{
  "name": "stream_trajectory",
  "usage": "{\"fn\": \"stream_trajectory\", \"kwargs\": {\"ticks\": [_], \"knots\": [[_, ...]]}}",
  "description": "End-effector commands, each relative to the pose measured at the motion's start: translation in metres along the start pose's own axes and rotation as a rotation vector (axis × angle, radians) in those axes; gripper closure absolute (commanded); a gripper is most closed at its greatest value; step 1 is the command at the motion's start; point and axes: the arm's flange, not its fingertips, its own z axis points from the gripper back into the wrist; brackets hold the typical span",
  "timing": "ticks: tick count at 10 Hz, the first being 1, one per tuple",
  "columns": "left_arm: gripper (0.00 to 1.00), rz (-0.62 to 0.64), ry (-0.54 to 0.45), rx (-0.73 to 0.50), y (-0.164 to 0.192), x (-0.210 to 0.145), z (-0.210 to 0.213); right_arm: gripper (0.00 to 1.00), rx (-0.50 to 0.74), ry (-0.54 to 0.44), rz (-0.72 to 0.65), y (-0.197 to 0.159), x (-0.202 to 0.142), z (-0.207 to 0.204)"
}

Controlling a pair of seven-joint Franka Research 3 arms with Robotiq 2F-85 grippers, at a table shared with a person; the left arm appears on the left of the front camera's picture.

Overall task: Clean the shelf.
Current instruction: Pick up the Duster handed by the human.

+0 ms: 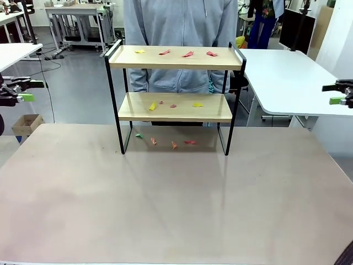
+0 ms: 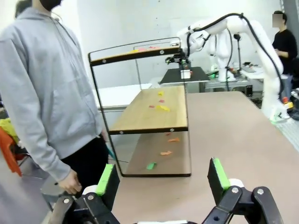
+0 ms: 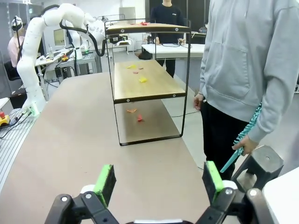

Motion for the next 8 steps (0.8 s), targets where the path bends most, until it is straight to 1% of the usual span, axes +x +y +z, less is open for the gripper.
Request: {"fn": "stream_trajectory", "kwargs": {"ticks": [1,3,5,7,8], "knots": [[0.0,-0.05,-0.005,0.091,-0.01,-0.004,-0.02,0.0,0.001,-0.046,0.031,-0.003,-0.006,0.002],[0.0,-0.025,-0.009,0.121,-0.012,-0.008,-0.026,0.0,-0.005,-0.061,0.043,0.0,-0.009,0.003],[0.0,-0.019,-0.024,0.132,-0.014,-0.007,-0.031,0.0,0.001,-0.063,0.051,0.001,-0.007,0.001],[0.0,-0.007,-0.026,0.155,-0.014,-0.005,-0.032,0.0,-0.018,-0.065,0.048,-0.003,-0.004,-0.001],[0.0,0.007,-0.041,0.16,-0.014,-0.003,-0.033,0.0,-0.002,-0.05,0.038,-0.003,-0.002,-0.002]]}}
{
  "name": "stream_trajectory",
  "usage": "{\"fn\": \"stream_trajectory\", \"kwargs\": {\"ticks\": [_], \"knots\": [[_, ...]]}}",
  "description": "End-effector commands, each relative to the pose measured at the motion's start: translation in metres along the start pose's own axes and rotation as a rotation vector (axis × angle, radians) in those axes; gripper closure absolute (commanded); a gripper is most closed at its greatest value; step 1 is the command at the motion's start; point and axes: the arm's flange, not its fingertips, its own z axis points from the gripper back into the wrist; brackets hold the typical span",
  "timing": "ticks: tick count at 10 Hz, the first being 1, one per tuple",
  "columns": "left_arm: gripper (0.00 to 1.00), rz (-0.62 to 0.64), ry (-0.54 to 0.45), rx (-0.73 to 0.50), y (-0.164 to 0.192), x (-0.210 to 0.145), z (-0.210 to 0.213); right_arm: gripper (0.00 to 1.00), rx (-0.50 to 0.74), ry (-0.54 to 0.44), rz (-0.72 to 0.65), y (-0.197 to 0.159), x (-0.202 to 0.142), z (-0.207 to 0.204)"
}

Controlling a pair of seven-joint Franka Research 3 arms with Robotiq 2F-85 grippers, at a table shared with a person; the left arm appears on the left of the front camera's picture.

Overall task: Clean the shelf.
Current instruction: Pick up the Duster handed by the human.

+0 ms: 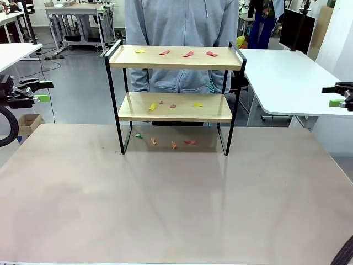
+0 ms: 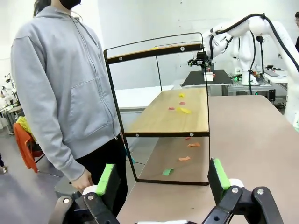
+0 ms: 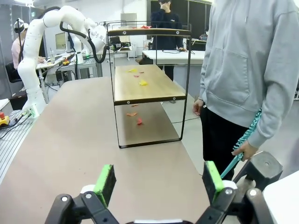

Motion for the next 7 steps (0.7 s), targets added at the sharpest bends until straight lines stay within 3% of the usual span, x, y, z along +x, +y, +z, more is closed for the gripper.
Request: {"fn": "stream_trajectory", "kwargs": {"ticks": [1,7], "knots": [[0.0,0.0,0.006,-0.007,0.0,-0.0019,0.0002,0.0,-0.001,0.002,-0.002,0.0004,-0.0009,0.0008],[0.0,0.0,0.006,-0.007,0.0,-0.0019,0.0002,0.0,-0.001,0.002,-0.002,0.0004,-0.0009,0.0008]]}}
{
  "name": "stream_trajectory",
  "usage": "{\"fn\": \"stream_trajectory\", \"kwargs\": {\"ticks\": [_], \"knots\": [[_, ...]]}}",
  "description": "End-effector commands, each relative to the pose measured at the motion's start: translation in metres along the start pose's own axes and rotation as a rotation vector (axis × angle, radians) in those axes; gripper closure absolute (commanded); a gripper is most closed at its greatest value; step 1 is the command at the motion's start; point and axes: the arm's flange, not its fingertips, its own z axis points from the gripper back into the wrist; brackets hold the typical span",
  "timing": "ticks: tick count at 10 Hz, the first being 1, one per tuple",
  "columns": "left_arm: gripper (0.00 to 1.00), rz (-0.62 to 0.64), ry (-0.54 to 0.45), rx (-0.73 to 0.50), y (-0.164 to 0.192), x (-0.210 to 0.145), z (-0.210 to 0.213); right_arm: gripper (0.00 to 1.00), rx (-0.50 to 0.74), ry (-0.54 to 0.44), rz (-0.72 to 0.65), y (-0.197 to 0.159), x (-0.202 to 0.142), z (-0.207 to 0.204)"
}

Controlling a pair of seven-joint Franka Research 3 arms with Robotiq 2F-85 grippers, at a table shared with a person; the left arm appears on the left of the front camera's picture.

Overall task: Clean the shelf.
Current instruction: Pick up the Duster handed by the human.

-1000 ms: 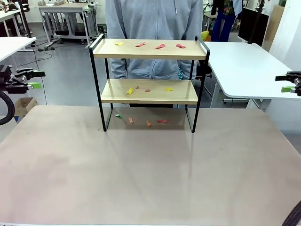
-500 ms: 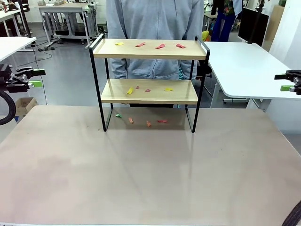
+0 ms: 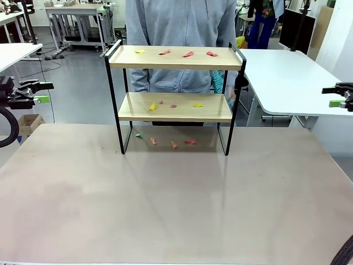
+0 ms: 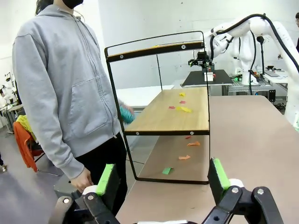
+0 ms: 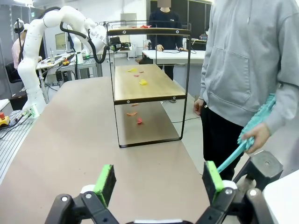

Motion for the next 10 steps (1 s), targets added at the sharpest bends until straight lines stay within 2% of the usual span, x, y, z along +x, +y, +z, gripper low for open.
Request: {"fn": "stream_trajectory", "kwargs": {"ticks": [1,10], "knots": [[0.0,-0.007,0.003,-0.005,-0.0007,0.0027,-0.0004,0.0,0.001,0.001,0.002,0.0001,0.0013,-0.0003],[0.0,-0.007,0.003,-0.005,-0.0007,0.0027,-0.0004,0.0,0.001,0.001,0.002,0.0001,0.0013,-0.0003]]}}
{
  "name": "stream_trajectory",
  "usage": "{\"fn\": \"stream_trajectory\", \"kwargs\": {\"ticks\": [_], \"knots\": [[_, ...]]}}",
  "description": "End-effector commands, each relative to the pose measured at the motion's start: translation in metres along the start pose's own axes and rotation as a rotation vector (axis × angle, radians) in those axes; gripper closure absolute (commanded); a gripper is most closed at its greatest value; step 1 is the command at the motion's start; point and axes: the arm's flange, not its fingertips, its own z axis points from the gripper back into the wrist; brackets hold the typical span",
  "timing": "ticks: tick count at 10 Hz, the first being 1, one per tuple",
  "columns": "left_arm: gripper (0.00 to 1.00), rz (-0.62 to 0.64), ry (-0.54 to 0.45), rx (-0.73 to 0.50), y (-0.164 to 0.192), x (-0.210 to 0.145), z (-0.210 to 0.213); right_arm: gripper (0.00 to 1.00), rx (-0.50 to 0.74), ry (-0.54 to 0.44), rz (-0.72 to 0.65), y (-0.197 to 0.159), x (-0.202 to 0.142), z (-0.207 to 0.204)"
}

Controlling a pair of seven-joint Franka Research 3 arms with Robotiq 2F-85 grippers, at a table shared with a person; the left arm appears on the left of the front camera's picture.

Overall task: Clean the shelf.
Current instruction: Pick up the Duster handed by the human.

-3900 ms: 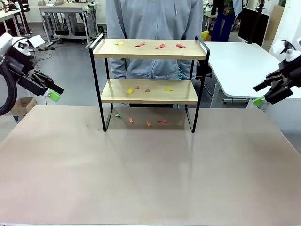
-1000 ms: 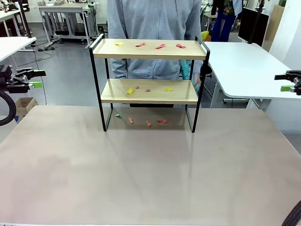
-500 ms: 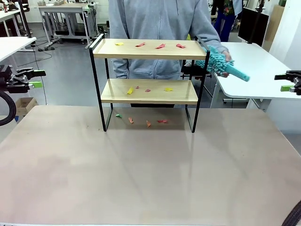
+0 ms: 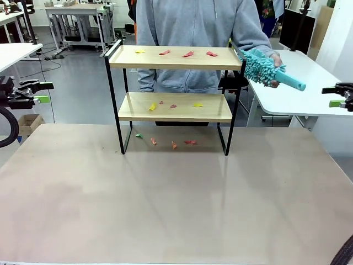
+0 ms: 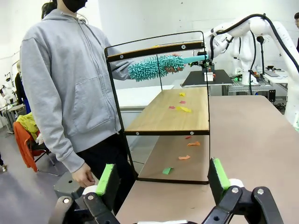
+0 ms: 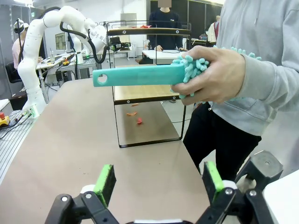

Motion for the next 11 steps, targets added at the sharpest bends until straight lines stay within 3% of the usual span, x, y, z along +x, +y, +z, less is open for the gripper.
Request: {"fn": "stream_trajectory", "kwargs": {"ticks": [1,9,11], "knots": [[0.0,-0.006,0.003,-0.005,-0.001,0.003,0.0,0.0,0.001,0.001,0.002,0.0,0.001,0.0],[0.0,-0.006,0.003,-0.005,-0.001,0.003,0.0,0.0,0.0,0.0,0.0,0.0,0.0,0.0],[0.0,-0.006,0.003,-0.005,-0.001,0.003,0.0,0.0,-0.058,0.12,-0.012,0.012,0.047,0.008]]}}
